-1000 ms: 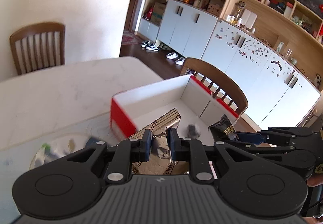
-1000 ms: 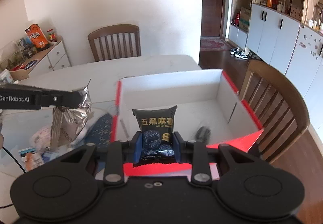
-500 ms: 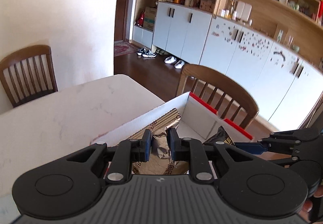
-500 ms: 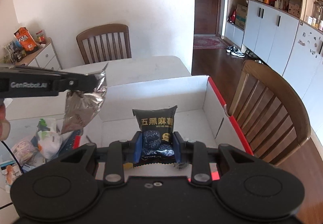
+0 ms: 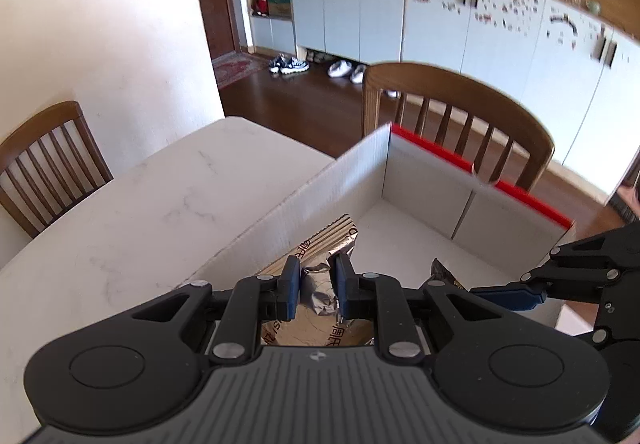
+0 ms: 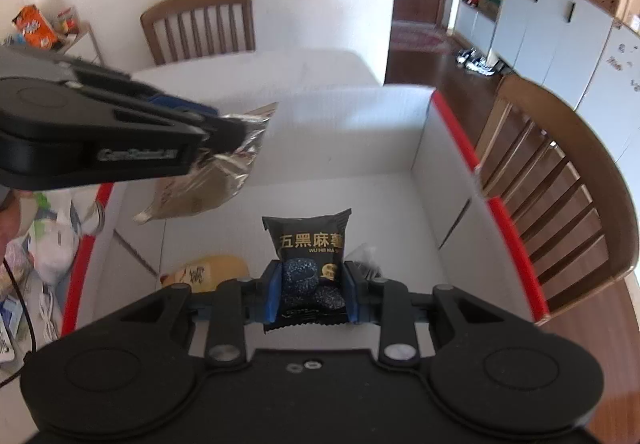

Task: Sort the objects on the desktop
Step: 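Open the left tool and right tool to release both packets in the box, then withdraw both tools from the red shoebox, then grasp the white USB cable with the right tool while the left tool grasps the white snack bag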

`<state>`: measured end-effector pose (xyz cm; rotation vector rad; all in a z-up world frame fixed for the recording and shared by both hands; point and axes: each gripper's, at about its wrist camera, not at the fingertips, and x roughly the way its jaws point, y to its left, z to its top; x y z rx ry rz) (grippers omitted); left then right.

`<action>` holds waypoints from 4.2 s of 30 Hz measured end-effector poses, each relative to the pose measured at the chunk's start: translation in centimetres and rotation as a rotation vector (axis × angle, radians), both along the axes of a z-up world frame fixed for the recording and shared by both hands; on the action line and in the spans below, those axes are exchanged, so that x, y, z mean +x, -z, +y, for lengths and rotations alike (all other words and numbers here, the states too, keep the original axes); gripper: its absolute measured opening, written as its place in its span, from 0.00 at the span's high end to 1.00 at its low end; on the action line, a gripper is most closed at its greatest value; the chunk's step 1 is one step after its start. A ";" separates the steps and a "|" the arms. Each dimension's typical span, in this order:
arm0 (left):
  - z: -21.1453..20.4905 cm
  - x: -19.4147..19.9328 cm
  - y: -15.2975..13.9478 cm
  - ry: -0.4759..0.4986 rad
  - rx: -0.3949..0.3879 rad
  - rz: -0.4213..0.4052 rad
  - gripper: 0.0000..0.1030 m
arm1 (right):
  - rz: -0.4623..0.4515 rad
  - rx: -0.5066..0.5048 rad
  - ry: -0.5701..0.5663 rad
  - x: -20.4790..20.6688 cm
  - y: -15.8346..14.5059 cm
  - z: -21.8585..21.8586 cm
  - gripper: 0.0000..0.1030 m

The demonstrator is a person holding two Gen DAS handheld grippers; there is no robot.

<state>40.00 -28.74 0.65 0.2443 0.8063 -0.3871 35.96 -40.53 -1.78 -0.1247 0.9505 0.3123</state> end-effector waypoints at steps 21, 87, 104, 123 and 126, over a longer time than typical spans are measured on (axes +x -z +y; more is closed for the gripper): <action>-1.1 2.2 4.7 0.024 0.085 0.171 0.87 | 0.126 -0.053 -0.081 1.4 3.3 0.4 0.71; 7.2 -10.7 -2.1 0.051 -0.235 0.150 0.00 | -0.096 0.167 -0.021 -7.2 -5.9 -2.8 0.23; 12.9 -16.9 -2.3 0.005 -0.328 0.110 0.00 | -0.120 0.187 -0.047 -11.1 -6.5 1.4 0.23; 22.4 -24.0 -1.0 -0.109 -0.285 0.072 0.00 | -0.102 0.205 -0.117 -15.0 -5.7 9.7 0.23; 24.2 -25.0 -0.4 -0.140 -0.282 0.069 0.00 | -0.096 0.202 -0.129 -15.4 -5.2 10.9 0.23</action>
